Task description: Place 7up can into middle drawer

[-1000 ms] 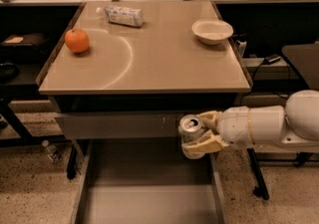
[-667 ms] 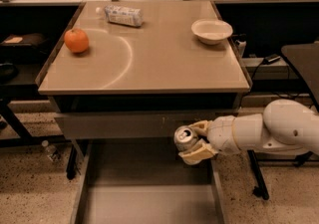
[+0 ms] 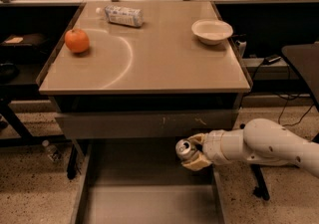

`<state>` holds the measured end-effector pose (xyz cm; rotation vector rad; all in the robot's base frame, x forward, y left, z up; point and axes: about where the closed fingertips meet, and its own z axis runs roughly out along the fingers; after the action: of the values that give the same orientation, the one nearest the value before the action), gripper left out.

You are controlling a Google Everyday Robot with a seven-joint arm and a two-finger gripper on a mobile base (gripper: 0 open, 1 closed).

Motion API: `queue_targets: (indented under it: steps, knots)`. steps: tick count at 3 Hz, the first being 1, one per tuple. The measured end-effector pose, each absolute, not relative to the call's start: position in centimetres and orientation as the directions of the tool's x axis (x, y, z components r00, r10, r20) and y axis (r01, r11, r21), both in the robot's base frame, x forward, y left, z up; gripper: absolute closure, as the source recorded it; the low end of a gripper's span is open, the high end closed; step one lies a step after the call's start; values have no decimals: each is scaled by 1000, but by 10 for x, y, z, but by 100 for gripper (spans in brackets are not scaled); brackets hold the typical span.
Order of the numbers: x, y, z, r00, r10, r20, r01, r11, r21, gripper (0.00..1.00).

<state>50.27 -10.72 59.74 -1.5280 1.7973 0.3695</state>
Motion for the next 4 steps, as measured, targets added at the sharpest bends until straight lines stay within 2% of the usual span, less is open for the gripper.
queue_targets:
  steps: [1, 2, 4]
  knots:
    - [503, -107, 597, -21, -727, -686, -939, 251, -237, 100]
    - [478, -92, 584, -47, -746, -664, -940, 258, -224, 100]
    - [393, -25, 511, -104, -749, -655, -947, 276, -165, 100]
